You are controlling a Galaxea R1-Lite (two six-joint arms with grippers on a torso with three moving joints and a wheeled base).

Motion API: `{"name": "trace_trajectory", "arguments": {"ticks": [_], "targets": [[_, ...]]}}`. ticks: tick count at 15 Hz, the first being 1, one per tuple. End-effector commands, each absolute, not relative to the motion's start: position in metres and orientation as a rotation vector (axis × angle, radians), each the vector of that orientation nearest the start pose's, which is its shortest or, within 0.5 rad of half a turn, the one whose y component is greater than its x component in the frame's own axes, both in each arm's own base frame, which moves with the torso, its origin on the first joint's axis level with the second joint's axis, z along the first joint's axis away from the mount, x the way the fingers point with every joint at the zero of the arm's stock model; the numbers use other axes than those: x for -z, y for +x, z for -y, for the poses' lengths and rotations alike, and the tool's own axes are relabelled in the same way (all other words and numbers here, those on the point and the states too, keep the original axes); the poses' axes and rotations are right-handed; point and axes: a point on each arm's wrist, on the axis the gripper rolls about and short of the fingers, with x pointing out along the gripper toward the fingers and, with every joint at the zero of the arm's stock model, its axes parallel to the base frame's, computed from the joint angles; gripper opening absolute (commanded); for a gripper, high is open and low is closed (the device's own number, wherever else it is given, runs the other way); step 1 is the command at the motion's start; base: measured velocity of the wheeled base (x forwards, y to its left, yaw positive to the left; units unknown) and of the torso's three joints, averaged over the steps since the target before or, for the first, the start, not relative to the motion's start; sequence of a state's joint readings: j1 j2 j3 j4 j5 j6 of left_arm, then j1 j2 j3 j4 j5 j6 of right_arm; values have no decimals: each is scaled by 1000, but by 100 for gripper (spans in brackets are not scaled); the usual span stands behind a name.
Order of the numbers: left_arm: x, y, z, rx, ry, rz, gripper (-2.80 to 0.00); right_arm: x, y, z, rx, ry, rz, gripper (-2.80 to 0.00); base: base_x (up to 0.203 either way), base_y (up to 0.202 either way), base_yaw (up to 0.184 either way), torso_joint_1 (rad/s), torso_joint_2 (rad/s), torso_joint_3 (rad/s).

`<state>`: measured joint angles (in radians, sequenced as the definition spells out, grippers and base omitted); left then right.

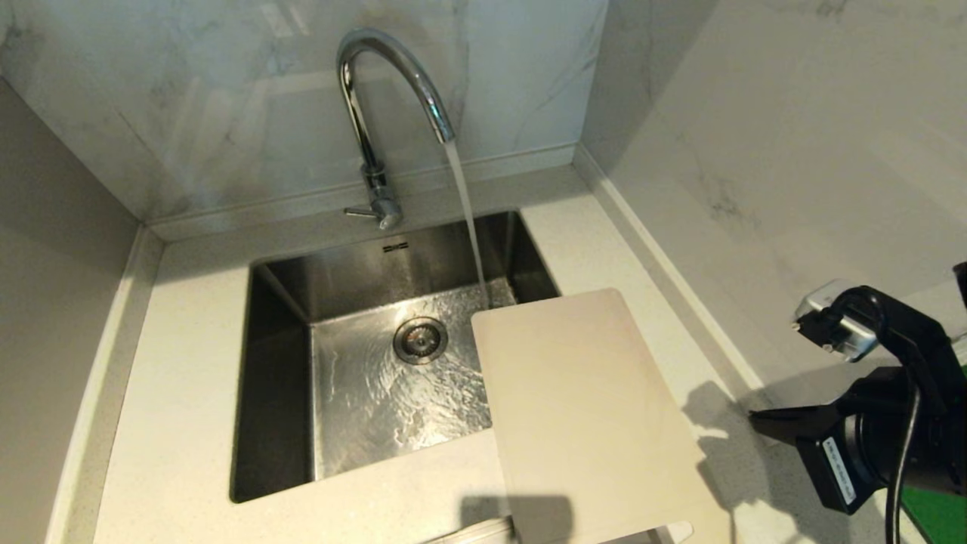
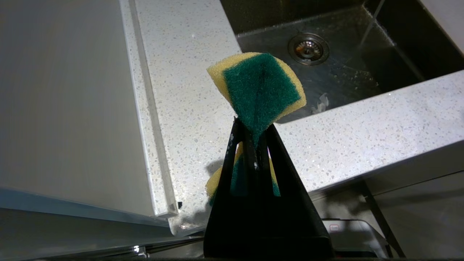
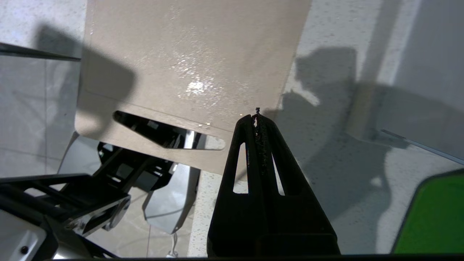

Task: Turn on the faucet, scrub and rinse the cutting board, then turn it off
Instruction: Pick up the cutting board

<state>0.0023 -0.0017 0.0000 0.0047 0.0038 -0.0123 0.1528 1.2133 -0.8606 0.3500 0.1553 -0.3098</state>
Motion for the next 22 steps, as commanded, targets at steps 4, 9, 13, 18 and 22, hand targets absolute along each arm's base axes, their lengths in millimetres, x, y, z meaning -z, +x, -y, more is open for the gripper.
{"name": "trace_trajectory", "arguments": {"ticks": [4, 9, 13, 18, 22], "targets": [[-74, -23, 0, -6, -12, -8, -280, -207, 172, -57, -601, -325, -735, 0, 0, 0, 0, 0, 0, 0], [-74, -23, 0, -8, -12, -8, -280, -171, 175, -75, -796, -552, -807, 0, 0, 0, 0, 0, 0, 0], [-74, -23, 0, -6, -14, -8, -280, -156, 179, -76, -874, -802, -799, 0, 0, 0, 0, 0, 0, 0], [-74, -23, 0, -8, -13, -8, -280, -139, 183, -77, -1047, -1119, -743, 0, 0, 0, 0, 0, 0, 0], [-74, -23, 0, -6, -12, -8, -280, -135, 182, -79, -1031, -1403, -722, 0, 0, 0, 0, 0, 0, 0]]}}
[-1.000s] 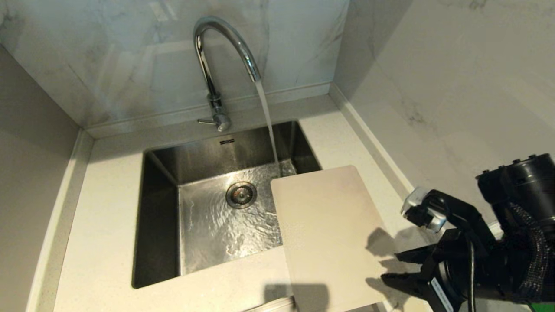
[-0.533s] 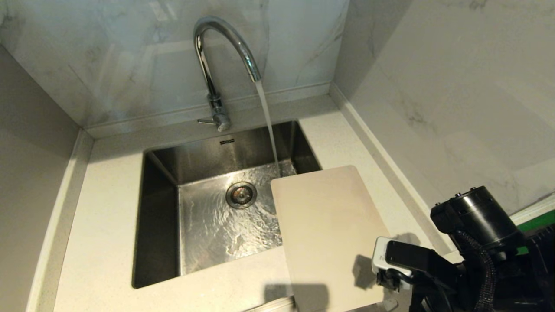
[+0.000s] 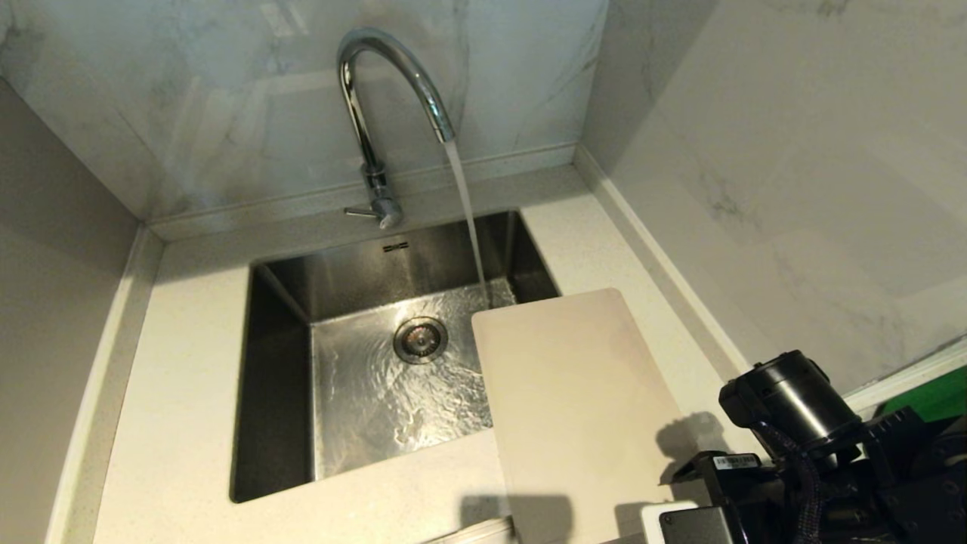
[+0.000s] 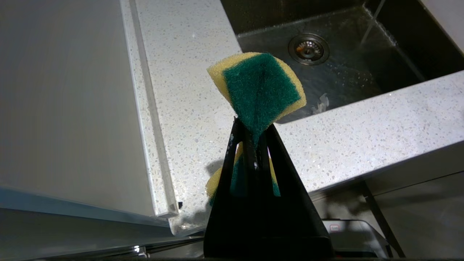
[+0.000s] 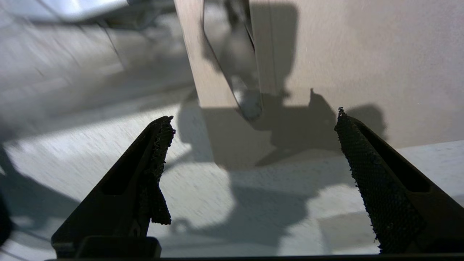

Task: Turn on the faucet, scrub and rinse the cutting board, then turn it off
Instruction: Pick up the cutting board

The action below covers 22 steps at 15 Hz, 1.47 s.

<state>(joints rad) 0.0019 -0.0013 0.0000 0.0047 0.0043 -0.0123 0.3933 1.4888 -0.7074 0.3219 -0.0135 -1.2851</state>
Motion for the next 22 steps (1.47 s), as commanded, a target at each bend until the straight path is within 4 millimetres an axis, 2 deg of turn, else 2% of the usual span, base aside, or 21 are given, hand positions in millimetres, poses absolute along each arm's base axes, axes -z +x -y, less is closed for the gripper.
{"name": "trace_trajectory", "arguments": {"ticks": [1, 6, 9, 16, 22], "targets": [[-74, -23, 0, -8, -14, -8, -280, -131, 179, -81, -1052, -1415, -729, 0, 0, 0, 0, 0, 0, 0], [-74, -23, 0, -6, -13, -8, -280, -102, 184, -96, -1073, -1475, -731, 0, 0, 0, 0, 0, 0, 0], [-74, -23, 0, -6, -12, -8, -280, -96, 178, -108, -1128, -1499, -715, 0, 0, 0, 0, 0, 0, 0], [-74, -23, 0, -8, -14, -8, -280, -82, 159, -112, -1212, -1522, -750, 0, 0, 0, 0, 0, 0, 0], [-74, -23, 0, -7, -12, -8, -280, -73, 161, -113, -1206, -1530, -807, 0, 0, 0, 0, 0, 0, 0]]}}
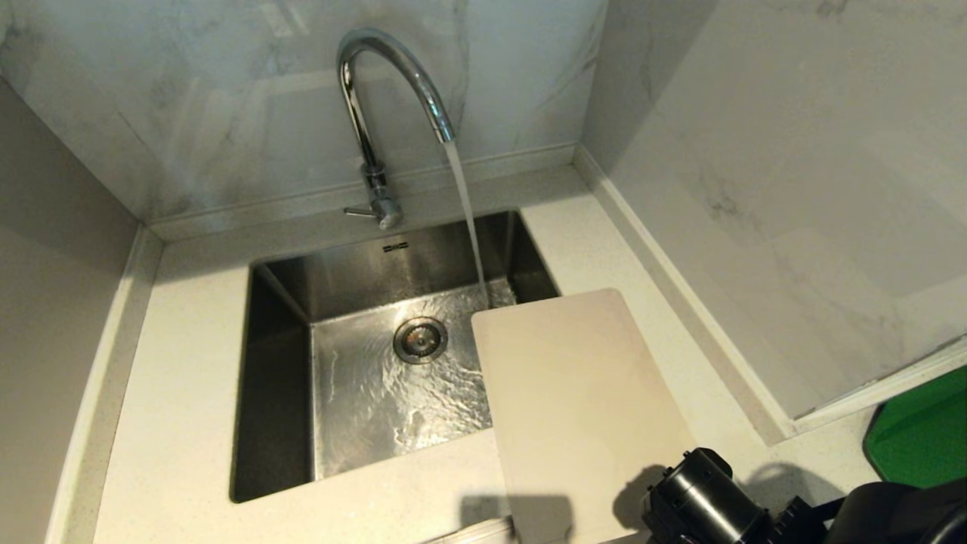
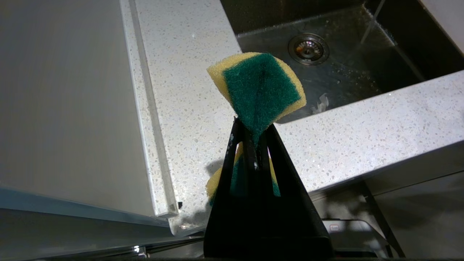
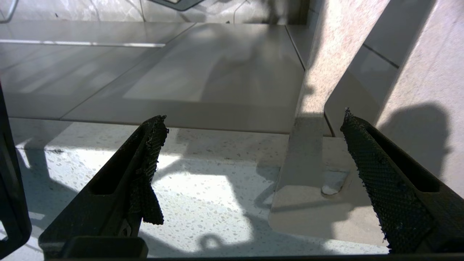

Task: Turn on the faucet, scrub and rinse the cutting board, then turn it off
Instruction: Pick up the cutting board

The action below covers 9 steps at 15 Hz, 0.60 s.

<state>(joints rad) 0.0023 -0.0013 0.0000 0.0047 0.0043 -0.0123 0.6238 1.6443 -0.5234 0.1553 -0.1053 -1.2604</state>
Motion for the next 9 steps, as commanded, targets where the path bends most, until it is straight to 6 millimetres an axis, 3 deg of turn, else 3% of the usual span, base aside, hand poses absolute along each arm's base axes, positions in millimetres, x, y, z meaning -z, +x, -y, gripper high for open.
{"name": "trace_trajectory", "arguments": {"ticks": [1, 9], "targets": [[-74, -23, 0, -7, -13, -8, -280, -71, 163, -114, -1201, -1527, -806, 0, 0, 0, 0, 0, 0, 0], [-74, -23, 0, -7, -13, -8, -280, -58, 173, -121, -1204, -1529, -817, 0, 0, 0, 0, 0, 0, 0]]}}
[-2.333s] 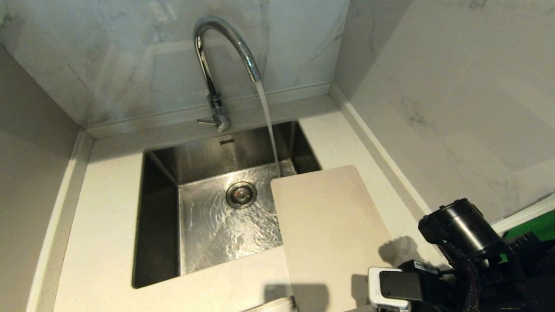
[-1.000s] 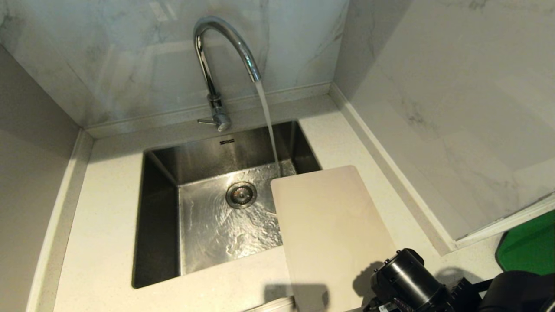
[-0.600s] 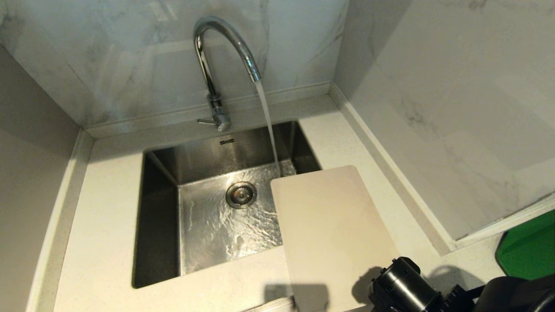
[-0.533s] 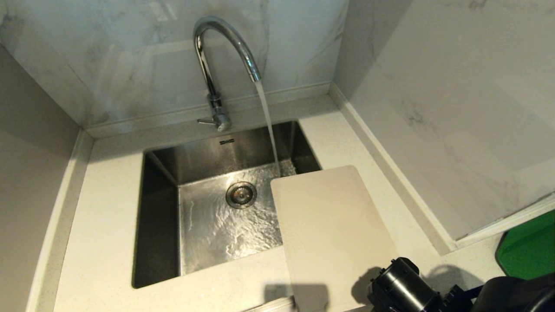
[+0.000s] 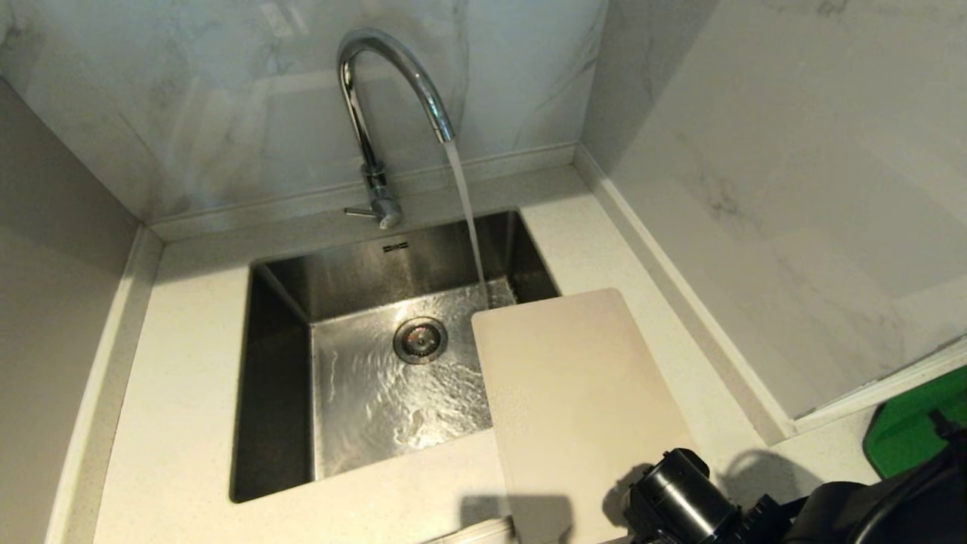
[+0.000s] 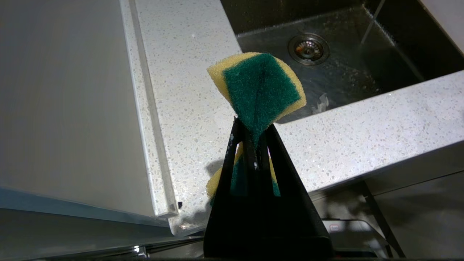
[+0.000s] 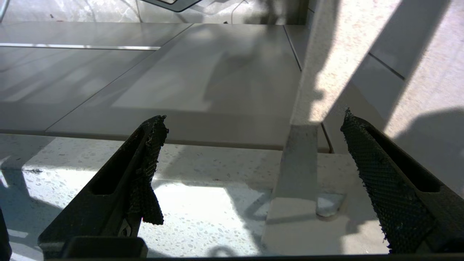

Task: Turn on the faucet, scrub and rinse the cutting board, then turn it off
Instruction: Pick up the cutting board

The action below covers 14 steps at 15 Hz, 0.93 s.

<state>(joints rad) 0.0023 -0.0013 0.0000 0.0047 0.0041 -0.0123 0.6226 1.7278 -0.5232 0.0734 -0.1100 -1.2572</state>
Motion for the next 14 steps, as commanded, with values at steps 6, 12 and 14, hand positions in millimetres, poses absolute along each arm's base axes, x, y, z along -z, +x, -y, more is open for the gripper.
{"name": "trace_trajectory", "arguments": {"ticks": [6, 12, 14], "targets": [[-74, -23, 0, -6, -13, -8, -280, -40, 185, -128, -1188, -1547, -847, 0, 0, 0, 0, 0, 0, 0], [-74, -23, 0, -8, -12, -8, -280, -23, 190, -132, -1199, -1548, -868, 0, 0, 0, 0, 0, 0, 0], [-74, -23, 0, -6, -12, -8, -280, -16, 195, -135, -1178, -1537, -866, 0, 0, 0, 0, 0, 0, 0]]}}
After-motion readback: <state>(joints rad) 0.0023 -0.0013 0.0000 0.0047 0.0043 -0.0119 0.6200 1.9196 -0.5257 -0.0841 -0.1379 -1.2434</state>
